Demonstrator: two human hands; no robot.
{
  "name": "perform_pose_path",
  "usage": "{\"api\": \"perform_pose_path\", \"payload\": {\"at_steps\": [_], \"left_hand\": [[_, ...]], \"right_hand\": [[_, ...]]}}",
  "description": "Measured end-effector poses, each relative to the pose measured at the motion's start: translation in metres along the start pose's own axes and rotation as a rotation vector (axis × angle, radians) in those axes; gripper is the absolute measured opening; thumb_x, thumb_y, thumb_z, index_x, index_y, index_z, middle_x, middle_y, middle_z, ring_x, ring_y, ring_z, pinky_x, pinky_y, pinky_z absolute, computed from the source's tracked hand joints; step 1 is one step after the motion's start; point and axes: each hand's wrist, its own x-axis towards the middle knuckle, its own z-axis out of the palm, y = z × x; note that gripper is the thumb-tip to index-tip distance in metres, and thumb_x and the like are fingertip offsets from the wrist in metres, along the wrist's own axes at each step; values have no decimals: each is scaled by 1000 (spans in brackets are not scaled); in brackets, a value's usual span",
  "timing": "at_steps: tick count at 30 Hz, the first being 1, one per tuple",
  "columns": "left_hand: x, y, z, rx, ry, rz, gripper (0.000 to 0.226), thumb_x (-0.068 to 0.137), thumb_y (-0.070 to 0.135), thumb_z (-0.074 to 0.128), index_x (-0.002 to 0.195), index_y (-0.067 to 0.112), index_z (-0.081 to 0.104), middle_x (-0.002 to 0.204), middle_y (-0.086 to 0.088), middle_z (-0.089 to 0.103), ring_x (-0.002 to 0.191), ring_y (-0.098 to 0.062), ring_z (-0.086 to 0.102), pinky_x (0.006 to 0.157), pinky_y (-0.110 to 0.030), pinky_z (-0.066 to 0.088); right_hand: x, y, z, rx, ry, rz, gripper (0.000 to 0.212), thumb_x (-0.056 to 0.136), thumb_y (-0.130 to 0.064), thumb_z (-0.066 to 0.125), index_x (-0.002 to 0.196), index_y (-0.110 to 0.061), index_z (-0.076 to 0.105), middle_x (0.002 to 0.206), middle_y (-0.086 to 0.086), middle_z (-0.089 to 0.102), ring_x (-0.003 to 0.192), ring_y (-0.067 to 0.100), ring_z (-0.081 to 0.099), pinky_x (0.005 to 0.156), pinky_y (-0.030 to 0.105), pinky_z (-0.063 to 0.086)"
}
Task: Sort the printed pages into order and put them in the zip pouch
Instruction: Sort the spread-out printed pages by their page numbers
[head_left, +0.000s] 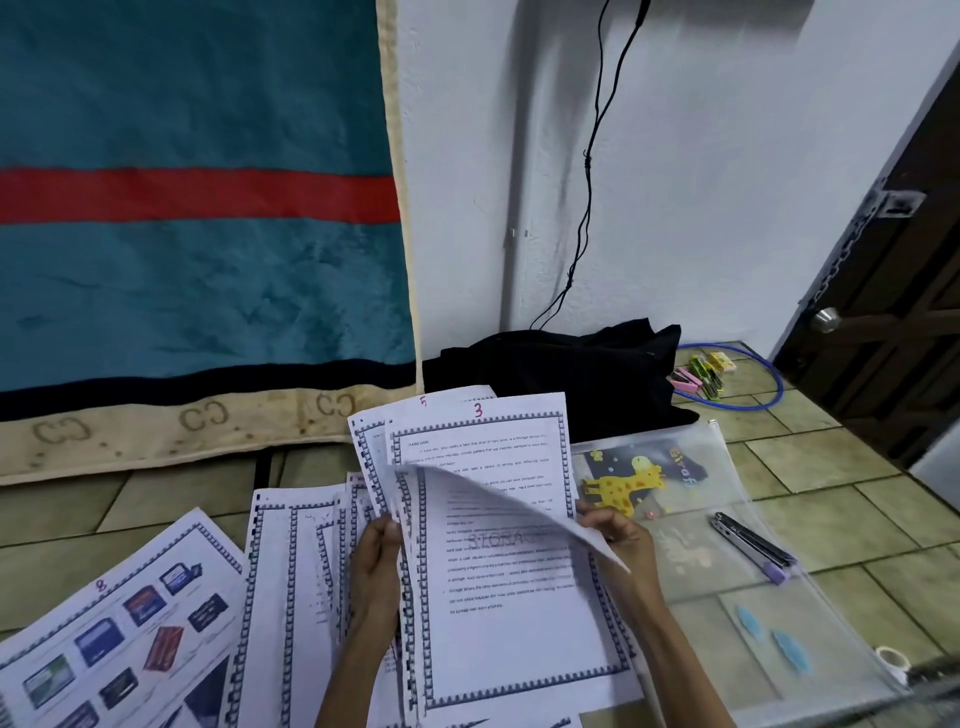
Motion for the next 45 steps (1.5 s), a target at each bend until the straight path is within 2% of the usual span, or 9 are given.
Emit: {"api": "perform_pose_path", "payload": {"at_steps": [5,9,13,16,19,25,30,35,45], "left_hand": [[0,-1,-1,-30,-23,-18,15,95,29,47,98,23,60,121,-10,61,118,-30,54,105,-48,40],[10,-12,-1,-139,-46,-154,60,78,73,44,106,26,69,119,-9,66,113,-31,59,100,-54,43],[6,-2,1,-161,-24,-219,36,94,43,47,108,16,67,109,-15,68,102,-32,64,96,-52,48],[7,-7,1,-124,-29,-124,22,91,19,57,106,33,64,123,-13,63,108,-32,61,95,-55,48],[8,0,-4,-99,-2,-77,62,88,3,59,122,53,45,138,-5,49,119,-31,54,96,-56,46],[-7,18,-6,-158,-309,-197,64,80,64,40,122,18,57,125,-9,62,114,-28,60,99,-49,45],[-14,14,5,115,-326,26,49,78,3,71,119,22,53,116,0,63,109,-18,58,89,-26,45],[-18,37,3,28,-298,41,34,82,0,65,103,25,60,96,13,67,94,-13,62,80,-24,49],[-44,113,-7,-3,-77,459,25,81,11,68,106,12,64,96,4,68,82,5,66,77,-19,57]], "right_hand": [[-7,-10,3,-14,-44,22,29,74,3,71,101,-7,67,94,5,75,85,20,71,70,25,57],[-15,-15,1,46,-104,64,19,64,5,76,60,-14,75,70,-2,74,64,9,69,62,22,53],[-16,-19,-2,154,-96,114,48,9,-34,92,41,-7,68,54,-3,67,52,11,64,52,18,51],[-15,-13,-5,94,-109,111,51,23,-37,93,57,-5,74,64,3,70,67,23,65,59,18,54],[-17,-9,-7,85,-105,138,67,12,-42,93,66,-6,76,70,8,74,63,17,69,57,21,54],[-13,-2,-4,64,-35,142,41,57,-24,86,90,-2,73,82,6,76,78,19,72,66,26,57],[-12,-3,-4,-38,-29,132,27,79,6,67,105,1,67,98,10,74,93,29,70,70,26,58],[-7,-15,0,-46,-5,-24,68,73,-3,77,134,-9,48,122,3,64,108,18,64,72,16,55],[-7,-99,49,-134,-158,-297,20,79,-3,69,85,-22,69,75,-23,72,79,-4,68,69,12,52]]}}
